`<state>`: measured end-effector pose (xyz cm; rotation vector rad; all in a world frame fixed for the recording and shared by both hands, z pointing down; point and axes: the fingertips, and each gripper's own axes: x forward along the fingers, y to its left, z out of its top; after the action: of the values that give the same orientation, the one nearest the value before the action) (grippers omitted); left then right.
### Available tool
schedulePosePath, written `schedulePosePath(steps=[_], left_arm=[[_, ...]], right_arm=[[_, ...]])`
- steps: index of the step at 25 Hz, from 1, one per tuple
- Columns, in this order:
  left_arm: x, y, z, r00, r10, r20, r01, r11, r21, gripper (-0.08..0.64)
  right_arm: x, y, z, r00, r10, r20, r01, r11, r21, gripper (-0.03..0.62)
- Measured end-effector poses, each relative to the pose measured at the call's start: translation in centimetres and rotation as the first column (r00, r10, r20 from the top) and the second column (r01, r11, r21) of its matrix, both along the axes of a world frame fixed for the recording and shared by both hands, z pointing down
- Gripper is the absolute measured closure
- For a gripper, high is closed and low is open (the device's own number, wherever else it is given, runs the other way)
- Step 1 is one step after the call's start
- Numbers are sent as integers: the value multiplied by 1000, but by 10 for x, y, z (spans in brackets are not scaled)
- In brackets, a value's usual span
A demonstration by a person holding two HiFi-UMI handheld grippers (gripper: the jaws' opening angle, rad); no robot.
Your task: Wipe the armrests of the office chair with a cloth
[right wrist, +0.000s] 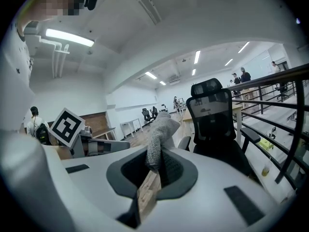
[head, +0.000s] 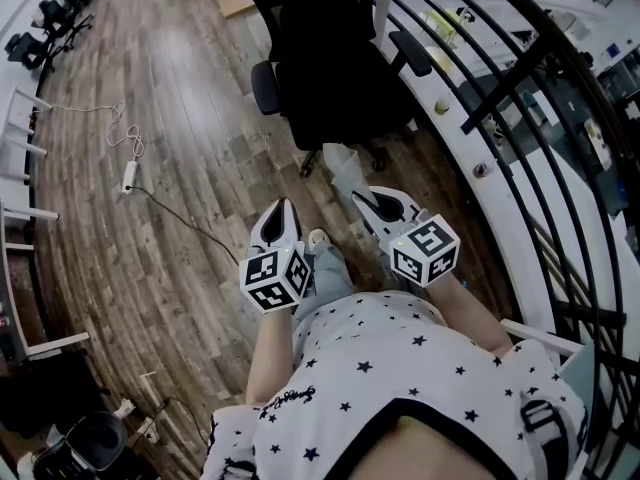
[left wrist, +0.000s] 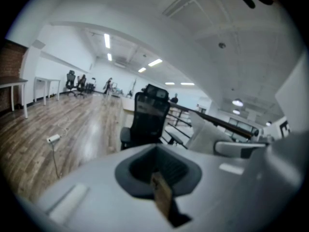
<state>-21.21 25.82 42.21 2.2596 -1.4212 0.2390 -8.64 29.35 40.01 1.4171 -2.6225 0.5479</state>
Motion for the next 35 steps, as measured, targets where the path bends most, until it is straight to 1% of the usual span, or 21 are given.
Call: schedulePosePath(steps=[8,20,28,35], left_arm=[[-5,-75,-3,1000,9,12,-9,1000,-28,554],[-28,-162,1,999,28,27,-26,998,-60,554],[-43,-209,8,998,44,36,-42,997,-64,554],[-52,-230,10,998,44,45,-41,996,-76,554]], right_arm=[[-2,-78,-11,1000,27,1,-27,1000,-4,561],[-31,-175,-19,1000,30,-10,-30,1000,1,561],[-46,-223,-9,999,42,-19,-42,999,-16,561],[-54,-252,-3,999,40,-32,-41,999,-28,561]])
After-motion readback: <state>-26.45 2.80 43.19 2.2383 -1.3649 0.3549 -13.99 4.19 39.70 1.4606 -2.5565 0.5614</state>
